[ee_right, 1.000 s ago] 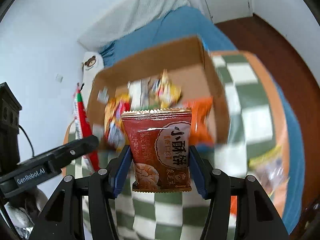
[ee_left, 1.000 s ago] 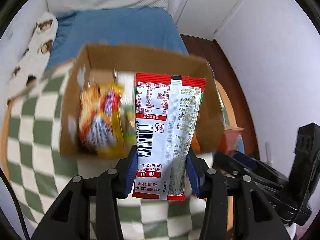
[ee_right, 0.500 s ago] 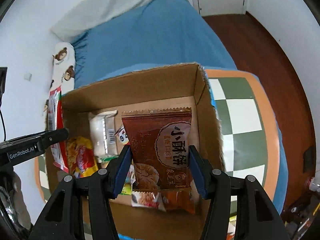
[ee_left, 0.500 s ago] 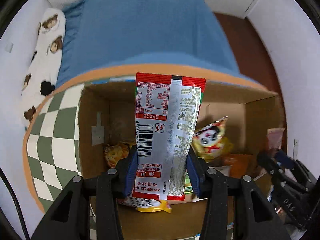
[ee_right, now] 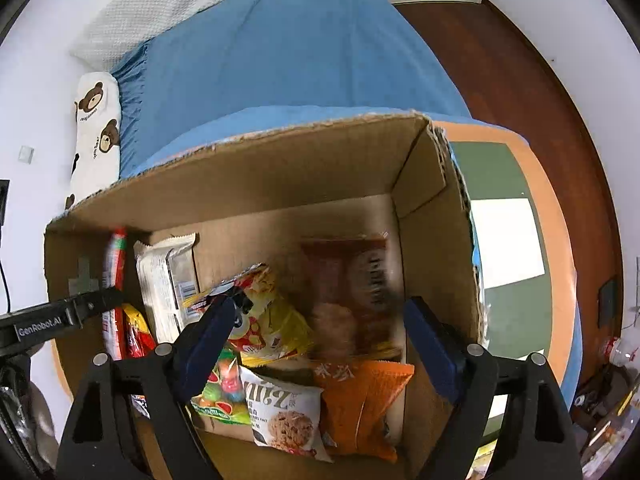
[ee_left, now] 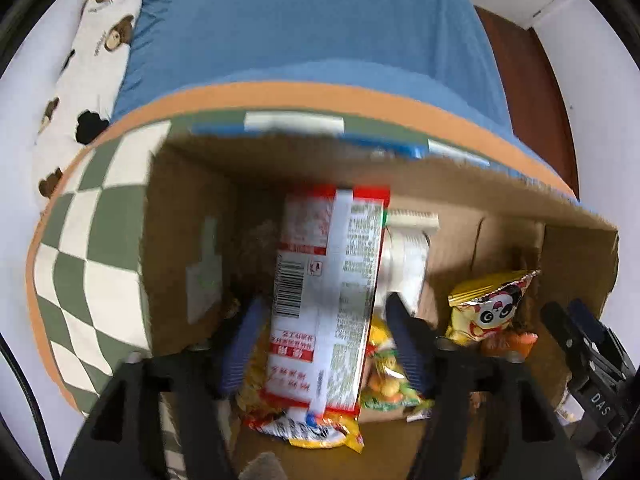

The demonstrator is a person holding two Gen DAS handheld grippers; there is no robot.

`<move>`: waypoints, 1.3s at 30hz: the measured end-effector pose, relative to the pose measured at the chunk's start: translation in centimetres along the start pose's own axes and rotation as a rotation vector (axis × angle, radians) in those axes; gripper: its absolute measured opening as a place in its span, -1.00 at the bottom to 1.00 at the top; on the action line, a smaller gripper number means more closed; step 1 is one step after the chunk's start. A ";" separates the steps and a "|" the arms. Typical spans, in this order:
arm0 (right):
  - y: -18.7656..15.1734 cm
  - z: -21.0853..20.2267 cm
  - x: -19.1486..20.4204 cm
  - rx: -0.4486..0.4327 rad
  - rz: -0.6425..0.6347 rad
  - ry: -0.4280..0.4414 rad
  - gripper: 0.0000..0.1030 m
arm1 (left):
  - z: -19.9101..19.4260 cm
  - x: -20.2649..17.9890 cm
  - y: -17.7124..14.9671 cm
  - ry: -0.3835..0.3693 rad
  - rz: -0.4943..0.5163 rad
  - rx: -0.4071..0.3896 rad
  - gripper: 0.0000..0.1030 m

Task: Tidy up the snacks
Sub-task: 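Carry both packets into the box and open both tools, then grasp the small white pouch with the left tool while the right tool grasps the orange chip bag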

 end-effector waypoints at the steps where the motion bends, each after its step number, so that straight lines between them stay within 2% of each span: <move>1: 0.0 0.1 0.0 0.001 -0.001 0.000 0.80 | -0.3 0.1 0.2 -0.004 -0.007 -0.016 0.54; 4: -0.1 0.2 0.0 0.002 -0.006 -0.002 0.80 | -0.6 0.1 0.3 -0.003 0.002 -0.041 0.69; 10: -0.9 -0.1 0.2 -0.013 -0.026 -0.017 0.80 | -1.3 0.3 -0.6 0.006 0.010 -0.095 0.69; 14: -2.2 -0.8 0.7 -0.040 -0.029 -0.007 0.80 | -1.9 0.3 -1.7 0.015 0.030 -0.161 0.69; 20: -4.2 -2.4 1.5 -0.112 -0.051 -0.014 0.80 | -3.8 0.5 -4.8 -0.020 0.026 -0.277 0.69; 25: -6.2 -4.9 2.9 -0.195 -0.106 -0.058 0.80 | -6.4 1.1 -8.0 -0.040 0.039 -0.393 0.69; 32: -9.0 -8.5 5.2 -0.310 -0.156 -0.082 0.80 | -9.8 1.9 -12.6 -0.032 0.056 -0.507 0.69; 39: -11.8 -12.7 6.0 -0.393 -0.151 -0.061 0.80 | -13.8 2.4 -16.2 -0.027 0.072 -0.623 0.69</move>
Point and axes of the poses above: each gripper's, at about its wrist camera, not at the fingertips, and z roughly the way its jaws point, x to its left, y to its top, the point moved 10 cm from there along z, roughly the way its jaws point, and after that the axes turned 11 degrees about -z, right-handed, at the moved point
